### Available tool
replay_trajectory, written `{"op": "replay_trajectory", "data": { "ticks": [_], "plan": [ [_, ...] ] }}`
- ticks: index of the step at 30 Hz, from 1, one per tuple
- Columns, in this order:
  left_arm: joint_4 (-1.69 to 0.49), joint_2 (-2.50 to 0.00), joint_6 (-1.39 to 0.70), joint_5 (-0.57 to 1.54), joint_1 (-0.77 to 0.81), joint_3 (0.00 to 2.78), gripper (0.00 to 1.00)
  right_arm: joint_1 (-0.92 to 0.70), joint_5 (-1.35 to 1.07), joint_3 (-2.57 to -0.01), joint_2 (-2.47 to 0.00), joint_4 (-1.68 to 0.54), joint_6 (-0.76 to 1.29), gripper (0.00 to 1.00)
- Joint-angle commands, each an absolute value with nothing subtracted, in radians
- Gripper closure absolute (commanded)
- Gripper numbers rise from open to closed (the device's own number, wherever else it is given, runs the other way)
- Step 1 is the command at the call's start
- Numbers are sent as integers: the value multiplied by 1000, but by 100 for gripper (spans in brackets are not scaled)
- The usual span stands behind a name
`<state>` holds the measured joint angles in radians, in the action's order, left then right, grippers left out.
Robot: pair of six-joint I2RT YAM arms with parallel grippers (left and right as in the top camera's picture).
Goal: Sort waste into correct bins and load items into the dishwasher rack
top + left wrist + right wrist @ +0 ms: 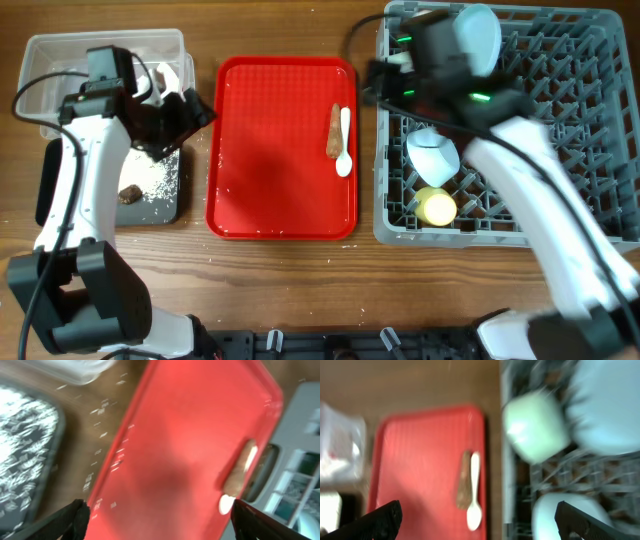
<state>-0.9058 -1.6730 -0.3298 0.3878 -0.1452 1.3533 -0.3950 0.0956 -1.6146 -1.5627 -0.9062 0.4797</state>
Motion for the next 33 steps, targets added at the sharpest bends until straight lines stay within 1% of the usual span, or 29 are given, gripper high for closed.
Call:
{"op": "replay_trajectory", "data": {
  "ticks": [1,2,4,8,10,13,17,23,25,29,33],
  "plan": [
    [-815,-1676,-345,432,-20,1361,10,-313,139,-1631,-1404,-913,442,0],
    [-786,-1679,-346,419,27,1361,8,-283,145,-1631,-1371,-921,436,0],
    [-746,-1686,-346,359,108,1361,8,-241,155,-1631,-1327,-941,421,0],
    [-645,-1765,-349,86,356,1361,7,-190,161,-1631,-1291,-1007,420,0],
    [-603,-1814,-349,30,422,1361,6,-190,161,-1629,-1298,-1032,420,0],
    [-523,-1903,-348,9,496,1361,5,-190,161,-1629,-1309,-1060,421,0],
    [-443,-2008,-345,9,543,1361,5,-190,161,-1629,-1312,-1066,421,0],
    [-426,-2080,-349,-10,540,1361,15,-190,161,-1629,-1312,-1072,419,0],
    [-422,-2082,-349,-10,540,1361,17,-190,161,-1629,-1312,-1071,419,0],
    [-414,-2082,-375,-10,540,1361,18,-190,161,-1629,-1319,-1071,419,0],
    [-424,-2082,-410,-30,514,1361,29,-190,161,-1629,-1328,-1071,420,0]
  ]
}}
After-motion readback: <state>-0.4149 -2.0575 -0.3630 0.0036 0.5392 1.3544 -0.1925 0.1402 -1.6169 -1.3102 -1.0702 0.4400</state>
